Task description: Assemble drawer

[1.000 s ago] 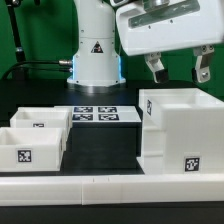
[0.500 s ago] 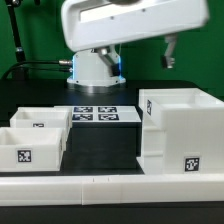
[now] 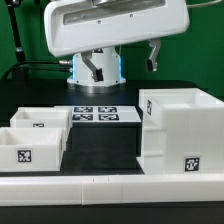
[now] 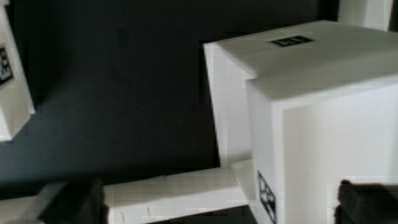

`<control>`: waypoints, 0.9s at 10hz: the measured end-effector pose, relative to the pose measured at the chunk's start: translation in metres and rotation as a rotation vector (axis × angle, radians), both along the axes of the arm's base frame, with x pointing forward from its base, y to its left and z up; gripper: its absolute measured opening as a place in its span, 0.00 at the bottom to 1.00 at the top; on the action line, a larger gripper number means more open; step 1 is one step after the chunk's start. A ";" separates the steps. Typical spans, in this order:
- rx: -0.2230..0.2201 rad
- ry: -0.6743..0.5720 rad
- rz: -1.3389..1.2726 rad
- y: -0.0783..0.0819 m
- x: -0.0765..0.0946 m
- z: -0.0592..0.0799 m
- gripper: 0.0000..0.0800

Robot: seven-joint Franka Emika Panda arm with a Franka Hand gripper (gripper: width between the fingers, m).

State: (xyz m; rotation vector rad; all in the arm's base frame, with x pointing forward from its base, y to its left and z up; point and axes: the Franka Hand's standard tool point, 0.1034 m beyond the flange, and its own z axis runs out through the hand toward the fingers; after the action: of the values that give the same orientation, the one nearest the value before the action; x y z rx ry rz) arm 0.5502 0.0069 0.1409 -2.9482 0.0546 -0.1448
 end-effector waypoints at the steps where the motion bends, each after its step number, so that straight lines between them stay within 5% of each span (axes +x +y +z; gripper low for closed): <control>1: -0.023 0.015 0.016 -0.009 -0.004 -0.007 0.81; 3: -0.091 0.036 0.008 -0.028 -0.014 -0.019 0.81; 7: -0.141 0.009 -0.019 -0.059 -0.030 -0.046 0.81; 9: -0.139 0.008 -0.016 -0.056 -0.028 -0.045 0.81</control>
Offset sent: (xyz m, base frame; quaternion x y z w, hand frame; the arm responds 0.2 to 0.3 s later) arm -0.0249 -0.0433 -0.0216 -0.1287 -0.0034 0.0395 0.9909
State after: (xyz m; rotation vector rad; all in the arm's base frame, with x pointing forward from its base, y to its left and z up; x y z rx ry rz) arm 0.5221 -0.0490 0.0962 -3.0878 0.0721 -0.1439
